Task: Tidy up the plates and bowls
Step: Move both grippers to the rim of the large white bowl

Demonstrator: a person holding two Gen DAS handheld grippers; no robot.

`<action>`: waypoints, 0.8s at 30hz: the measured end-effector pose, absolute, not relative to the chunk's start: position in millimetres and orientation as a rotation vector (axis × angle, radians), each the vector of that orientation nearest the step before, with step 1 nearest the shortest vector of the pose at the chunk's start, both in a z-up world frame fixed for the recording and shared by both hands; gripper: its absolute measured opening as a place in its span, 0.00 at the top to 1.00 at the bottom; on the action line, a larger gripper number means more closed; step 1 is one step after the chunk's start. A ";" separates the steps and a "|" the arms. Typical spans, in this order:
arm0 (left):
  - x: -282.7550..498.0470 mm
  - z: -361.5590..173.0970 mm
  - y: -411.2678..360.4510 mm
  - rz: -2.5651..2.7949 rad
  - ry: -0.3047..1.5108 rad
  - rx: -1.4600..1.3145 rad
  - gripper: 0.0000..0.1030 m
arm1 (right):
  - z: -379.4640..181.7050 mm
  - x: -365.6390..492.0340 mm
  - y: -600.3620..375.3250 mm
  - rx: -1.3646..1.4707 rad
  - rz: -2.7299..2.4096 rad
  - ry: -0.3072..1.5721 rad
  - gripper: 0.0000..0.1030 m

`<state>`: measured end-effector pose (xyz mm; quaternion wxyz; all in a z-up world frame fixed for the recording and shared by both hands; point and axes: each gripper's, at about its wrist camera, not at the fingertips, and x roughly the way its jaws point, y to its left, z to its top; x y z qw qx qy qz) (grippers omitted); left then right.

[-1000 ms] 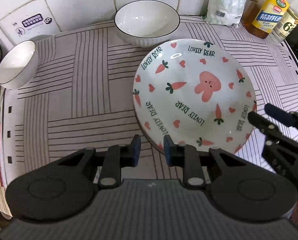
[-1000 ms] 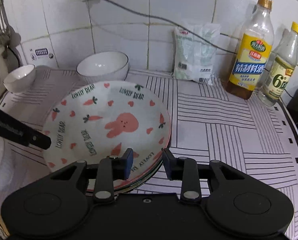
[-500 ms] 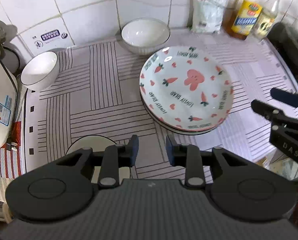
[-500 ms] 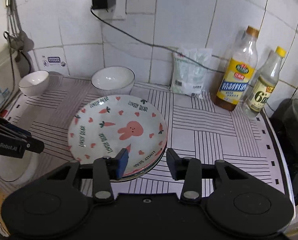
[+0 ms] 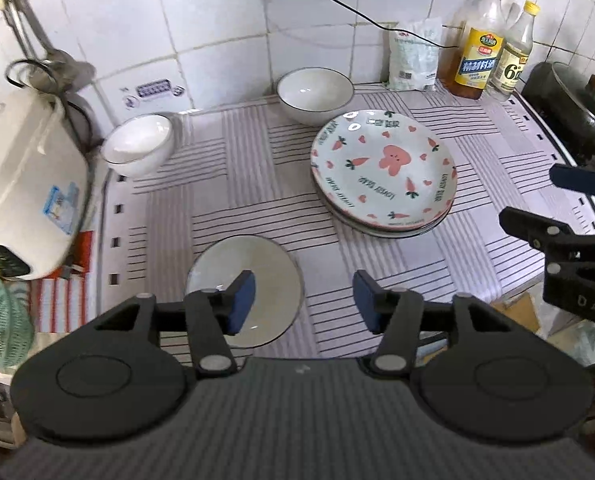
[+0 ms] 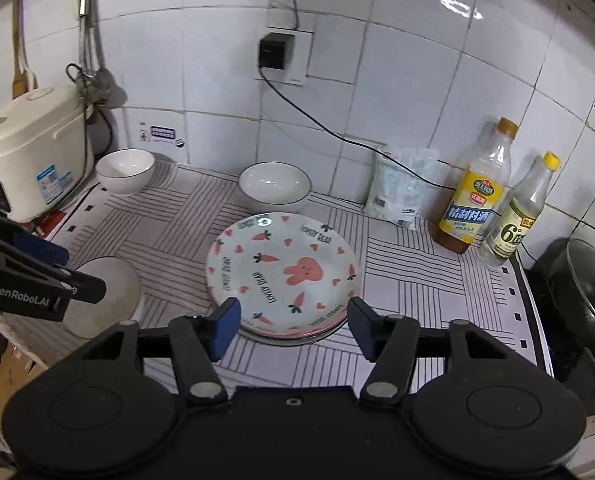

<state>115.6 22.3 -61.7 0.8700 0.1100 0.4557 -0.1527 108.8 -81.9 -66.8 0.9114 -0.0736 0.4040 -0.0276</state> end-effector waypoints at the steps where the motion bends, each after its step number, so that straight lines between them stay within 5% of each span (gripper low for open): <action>1: 111.6 -60.6 25.7 -0.317 0.948 0.239 0.42 | -65.7 105.7 -77.0 -0.158 -0.048 0.831 0.33; 13: 87.3 -82.5 75.1 -0.284 0.992 0.288 0.36 | -69.7 78.7 -37.6 -0.214 0.036 0.849 0.10; 24: 96.0 -111.3 109.0 -0.265 1.075 0.211 0.31 | -101.1 80.3 -1.9 -0.241 0.165 0.905 0.09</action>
